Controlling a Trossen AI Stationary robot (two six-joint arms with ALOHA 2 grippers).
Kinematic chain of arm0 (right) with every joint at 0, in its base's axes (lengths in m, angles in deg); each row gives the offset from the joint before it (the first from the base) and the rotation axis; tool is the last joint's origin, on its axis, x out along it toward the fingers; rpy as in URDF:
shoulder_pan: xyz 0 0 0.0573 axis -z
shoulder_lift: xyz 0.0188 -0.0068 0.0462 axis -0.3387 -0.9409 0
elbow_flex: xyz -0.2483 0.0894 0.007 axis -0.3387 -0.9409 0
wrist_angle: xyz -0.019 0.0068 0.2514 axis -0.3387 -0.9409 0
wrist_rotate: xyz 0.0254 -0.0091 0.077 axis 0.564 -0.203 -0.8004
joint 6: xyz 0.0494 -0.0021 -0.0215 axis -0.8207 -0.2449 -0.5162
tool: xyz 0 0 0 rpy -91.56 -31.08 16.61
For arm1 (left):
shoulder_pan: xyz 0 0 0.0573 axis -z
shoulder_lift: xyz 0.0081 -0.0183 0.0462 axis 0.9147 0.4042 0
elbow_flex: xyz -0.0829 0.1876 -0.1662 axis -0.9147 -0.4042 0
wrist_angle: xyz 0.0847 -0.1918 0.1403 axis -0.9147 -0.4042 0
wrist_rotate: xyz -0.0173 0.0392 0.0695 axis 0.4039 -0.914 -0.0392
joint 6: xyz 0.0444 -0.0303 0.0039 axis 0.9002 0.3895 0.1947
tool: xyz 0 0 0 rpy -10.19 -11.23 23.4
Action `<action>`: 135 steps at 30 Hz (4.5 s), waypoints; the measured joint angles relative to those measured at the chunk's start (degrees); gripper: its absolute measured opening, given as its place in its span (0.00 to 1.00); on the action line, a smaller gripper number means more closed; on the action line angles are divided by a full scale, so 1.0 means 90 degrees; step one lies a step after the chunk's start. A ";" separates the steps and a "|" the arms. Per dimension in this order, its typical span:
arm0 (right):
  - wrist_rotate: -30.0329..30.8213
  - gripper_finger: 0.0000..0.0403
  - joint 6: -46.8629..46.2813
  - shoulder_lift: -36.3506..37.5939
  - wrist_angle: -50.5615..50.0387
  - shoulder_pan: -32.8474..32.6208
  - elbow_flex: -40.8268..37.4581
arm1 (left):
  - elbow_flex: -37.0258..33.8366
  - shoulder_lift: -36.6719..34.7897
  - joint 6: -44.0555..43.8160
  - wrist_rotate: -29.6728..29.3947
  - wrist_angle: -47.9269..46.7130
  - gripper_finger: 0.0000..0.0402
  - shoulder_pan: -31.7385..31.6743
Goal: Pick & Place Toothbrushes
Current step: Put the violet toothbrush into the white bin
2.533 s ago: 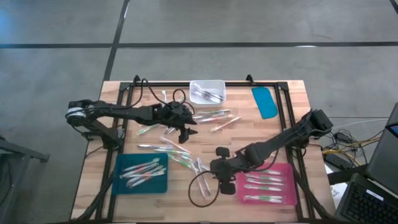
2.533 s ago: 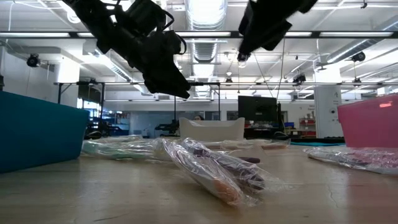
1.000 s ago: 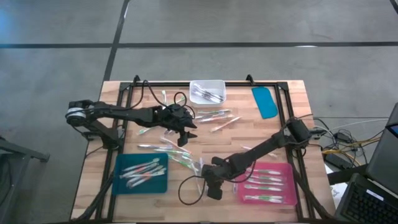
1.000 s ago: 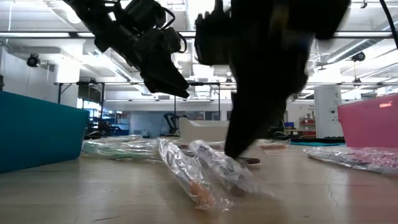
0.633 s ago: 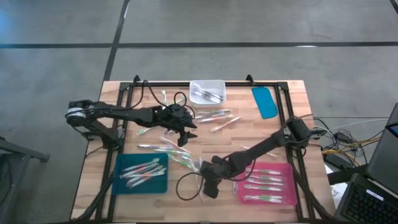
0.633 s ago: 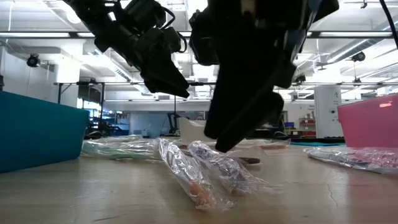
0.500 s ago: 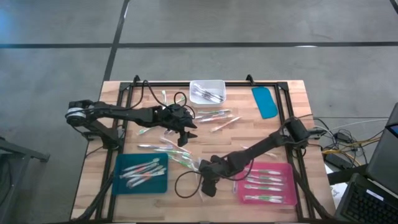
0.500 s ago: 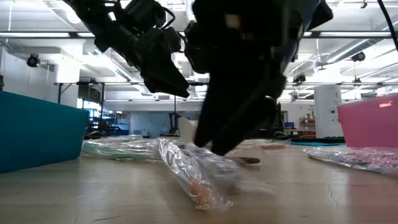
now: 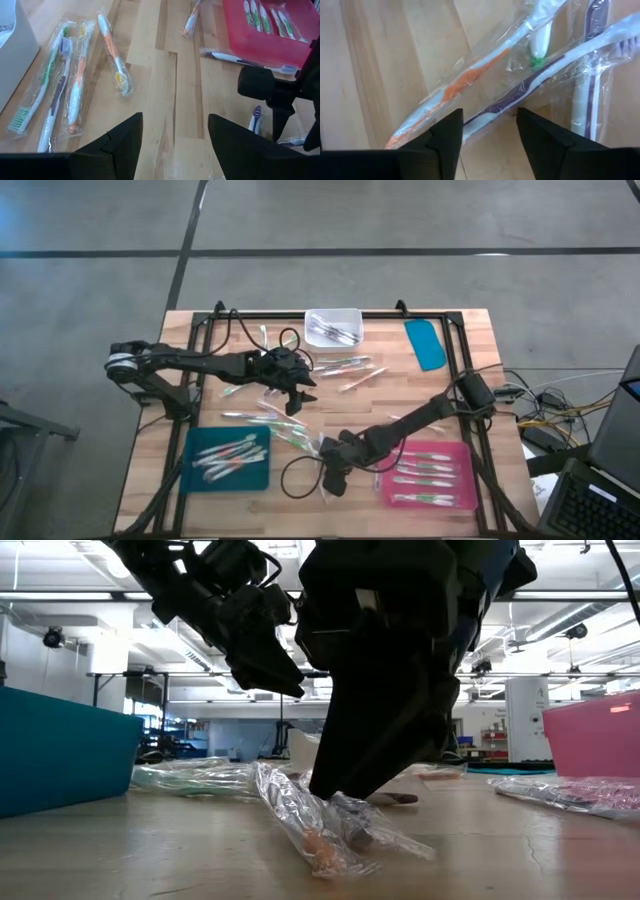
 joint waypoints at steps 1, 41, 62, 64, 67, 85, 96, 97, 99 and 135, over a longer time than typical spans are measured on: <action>0.0035 0.43 -0.0027 0.0000 -0.0002 0.0000 -0.0003 | 0.0000 0.0000 0.0000 -0.0001 0.0000 0.57 0.0000; 0.1725 0.05 0.1239 0.2918 -0.3461 0.0677 -0.0036 | 0.0000 0.0000 -0.0114 0.0001 0.0045 0.57 0.0002; 0.2073 0.06 0.4156 0.3490 -0.4110 0.2565 -0.0029 | 0.0000 0.0000 -0.0073 0.0001 0.0057 0.57 -0.0002; 0.2072 0.06 0.4446 0.3490 -0.4091 0.2785 -0.0029 | 0.0000 0.0000 -0.0074 0.0001 0.0057 0.57 -0.0002; 0.2057 0.06 0.4844 0.3490 -0.4036 0.3123 -0.0029 | 0.0000 0.0000 -0.0073 0.0001 0.0057 0.57 -0.0002; 0.0011 0.06 0.6627 0.3352 -0.1627 0.5021 -0.0022 | 0.0000 0.0000 -0.0068 -0.0175 0.0057 0.57 -0.0002; -0.0348 0.05 0.7316 0.2163 -0.0828 0.5637 0.0151 | 0.0000 0.0000 -0.0082 -0.0196 0.0054 0.57 -0.0002; -0.0351 0.05 0.7321 0.2058 -0.0823 0.5704 0.0215 | 0.0000 0.0000 -0.0083 -0.0196 0.0057 0.57 -0.0002; -0.0351 0.06 0.7413 0.1876 -0.0817 0.5822 0.0331 | 0.0000 0.0000 -0.0085 -0.0196 0.0056 0.57 -0.0002; -0.0779 0.06 0.6678 0.0600 -0.1223 0.6161 0.0954 | 0.0000 0.0000 -0.0092 -0.0191 0.0028 0.57 -0.0002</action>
